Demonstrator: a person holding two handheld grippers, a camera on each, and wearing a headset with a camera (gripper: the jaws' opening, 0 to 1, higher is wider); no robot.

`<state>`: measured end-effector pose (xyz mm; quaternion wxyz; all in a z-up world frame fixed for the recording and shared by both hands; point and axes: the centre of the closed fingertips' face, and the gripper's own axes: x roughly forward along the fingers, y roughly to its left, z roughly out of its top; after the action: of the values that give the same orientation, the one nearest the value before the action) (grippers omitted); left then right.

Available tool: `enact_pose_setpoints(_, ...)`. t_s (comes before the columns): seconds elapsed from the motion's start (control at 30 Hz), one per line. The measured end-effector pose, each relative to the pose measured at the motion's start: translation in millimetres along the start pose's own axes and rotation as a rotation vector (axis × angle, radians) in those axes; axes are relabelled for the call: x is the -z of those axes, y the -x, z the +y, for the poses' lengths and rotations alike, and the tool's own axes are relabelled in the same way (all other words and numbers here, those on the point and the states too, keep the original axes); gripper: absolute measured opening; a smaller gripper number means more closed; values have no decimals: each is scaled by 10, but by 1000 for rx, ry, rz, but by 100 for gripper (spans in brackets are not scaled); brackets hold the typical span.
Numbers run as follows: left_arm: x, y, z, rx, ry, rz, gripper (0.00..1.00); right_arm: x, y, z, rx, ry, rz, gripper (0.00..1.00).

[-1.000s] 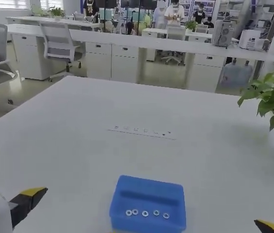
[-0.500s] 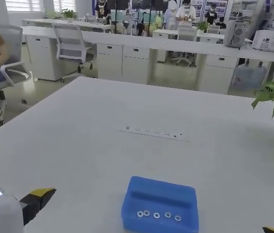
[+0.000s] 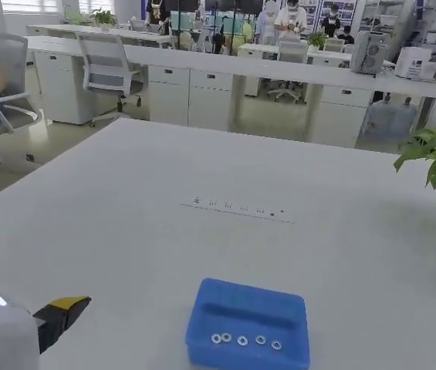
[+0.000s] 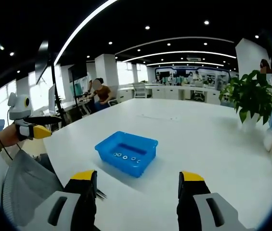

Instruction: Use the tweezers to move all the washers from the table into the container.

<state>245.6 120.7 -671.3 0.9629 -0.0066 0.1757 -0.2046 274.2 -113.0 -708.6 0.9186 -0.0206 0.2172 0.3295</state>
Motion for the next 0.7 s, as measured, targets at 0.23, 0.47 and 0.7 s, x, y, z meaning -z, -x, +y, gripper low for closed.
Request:
enact_pose_setpoints(0.23, 41, 5, 39, 2, -6, 14, 93, -134, -26, -31, 15, -38, -48, 66)
enact_pose_setpoints(0.47, 16, 16, 75, -1, 26, -5, 93, -74, -41, 50, 0, -11, -22, 66)
enact_pose_setpoints(0.7, 13, 1, 66, 9, 14, 0, 92, -82, -13, 25, 14, -26, -31, 66)
